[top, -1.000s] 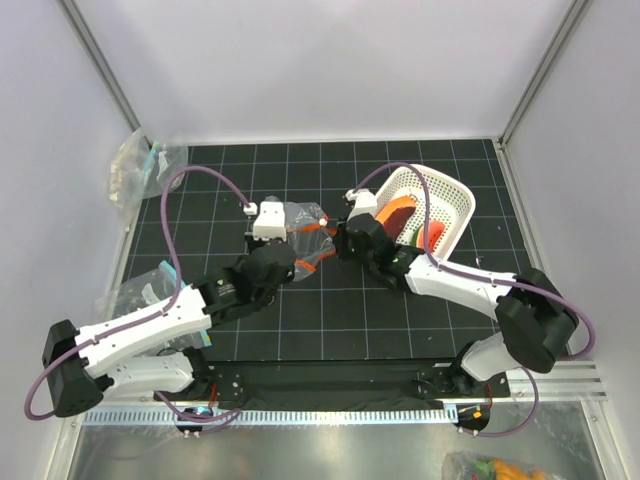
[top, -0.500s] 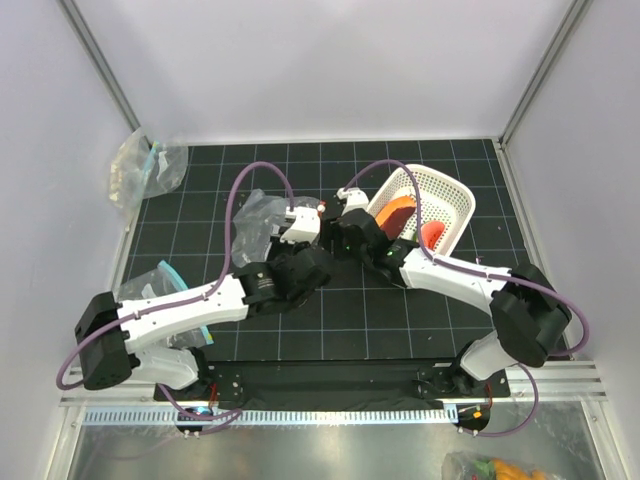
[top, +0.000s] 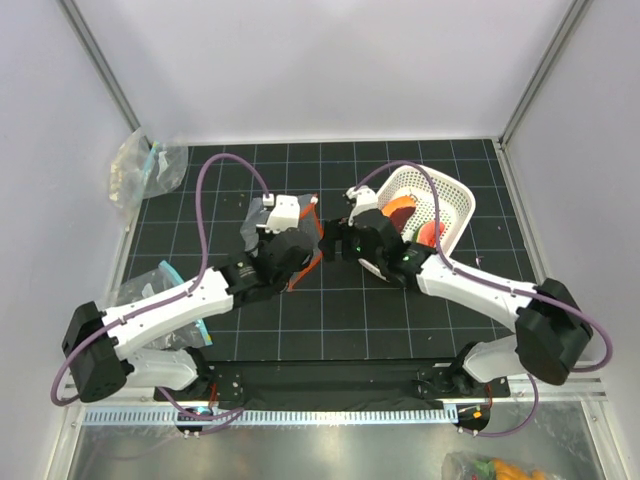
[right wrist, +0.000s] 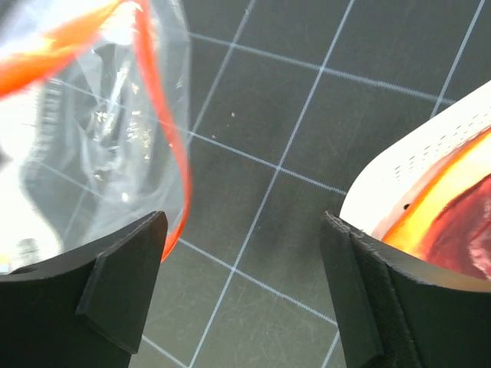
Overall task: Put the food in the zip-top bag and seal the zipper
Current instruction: Open the zipper of the food storage bag, then move the bin to the center of the board.
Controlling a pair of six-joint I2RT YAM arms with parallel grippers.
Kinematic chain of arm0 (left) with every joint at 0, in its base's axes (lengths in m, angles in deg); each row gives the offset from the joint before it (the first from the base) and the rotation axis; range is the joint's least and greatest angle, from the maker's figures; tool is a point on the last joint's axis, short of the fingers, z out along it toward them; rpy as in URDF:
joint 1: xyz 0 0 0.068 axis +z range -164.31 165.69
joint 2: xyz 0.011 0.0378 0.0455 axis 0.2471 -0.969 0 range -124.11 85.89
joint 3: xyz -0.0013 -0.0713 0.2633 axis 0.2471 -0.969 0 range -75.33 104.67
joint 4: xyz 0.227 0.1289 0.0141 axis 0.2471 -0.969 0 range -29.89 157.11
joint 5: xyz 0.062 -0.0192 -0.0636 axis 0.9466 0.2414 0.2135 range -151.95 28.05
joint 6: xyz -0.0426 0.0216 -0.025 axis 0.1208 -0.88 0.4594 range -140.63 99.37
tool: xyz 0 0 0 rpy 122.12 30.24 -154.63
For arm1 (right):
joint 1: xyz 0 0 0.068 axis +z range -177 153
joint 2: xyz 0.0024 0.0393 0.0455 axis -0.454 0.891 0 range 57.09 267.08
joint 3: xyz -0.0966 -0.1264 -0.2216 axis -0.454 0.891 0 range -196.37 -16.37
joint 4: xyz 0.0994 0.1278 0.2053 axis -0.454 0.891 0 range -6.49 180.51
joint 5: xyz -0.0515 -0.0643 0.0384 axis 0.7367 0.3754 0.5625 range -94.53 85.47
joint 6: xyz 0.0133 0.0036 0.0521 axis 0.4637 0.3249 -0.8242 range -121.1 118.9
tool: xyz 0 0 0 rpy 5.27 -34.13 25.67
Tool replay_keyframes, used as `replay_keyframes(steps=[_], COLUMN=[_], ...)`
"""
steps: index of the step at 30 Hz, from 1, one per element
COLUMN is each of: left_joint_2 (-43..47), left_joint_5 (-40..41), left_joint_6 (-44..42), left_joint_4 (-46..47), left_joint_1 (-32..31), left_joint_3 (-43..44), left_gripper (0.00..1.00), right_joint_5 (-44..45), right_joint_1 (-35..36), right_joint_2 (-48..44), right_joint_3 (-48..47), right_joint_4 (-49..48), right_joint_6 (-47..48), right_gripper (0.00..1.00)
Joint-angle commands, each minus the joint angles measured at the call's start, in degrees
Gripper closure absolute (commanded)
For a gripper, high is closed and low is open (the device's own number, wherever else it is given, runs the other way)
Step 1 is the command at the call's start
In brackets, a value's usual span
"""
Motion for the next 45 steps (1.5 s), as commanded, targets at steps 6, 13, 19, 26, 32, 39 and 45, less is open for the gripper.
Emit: replay_keyframes(steps=[6,13,19,26,32,39,45], left_joint_2=[-8.1,-10.0,-7.5,-7.3,-7.3,-7.1,-7.4], left_joint_5=[-3.2,-3.2,-3.9,-4.1,-4.9,-4.8,-5.3], left_joint_6=[1.0,1.9,2.1,2.1,2.1,2.1,2.2], left_joint_4=[1.3,0.1,1.6,1.8,1.8,1.7,2.0], left_joint_1=[-0.1,0.0,0.0,0.0,0.0,0.0,0.0], left_joint_3=[3.2,4.6,3.0,2.9,3.0,2.9,2.8], left_gripper=[1.0,1.0,1.0,1.0,1.0,1.0,1.0], right_joint_5=[2.4,10.1,10.5,11.4,19.6,16.4,3.9], right_joint_1=[-0.7,-2.0,-13.7,-23.9,-24.5,-24.5,-24.6], right_joint_2=[-7.0,-10.8,-9.0,-3.9,0.7,6.4,12.4], right_joint_3=[1.7,4.3,4.5,3.4,-5.0,-5.3,-1.9], right_joint_4=[-2.9,-3.8,1.7,9.5,24.8,20.4,6.0], right_joint_6=[1.6,-0.7,-12.1,-27.7,-30.4,-29.4,-25.6], right_gripper=[0.11,0.11,0.09,0.04,0.02,0.0,0.0])
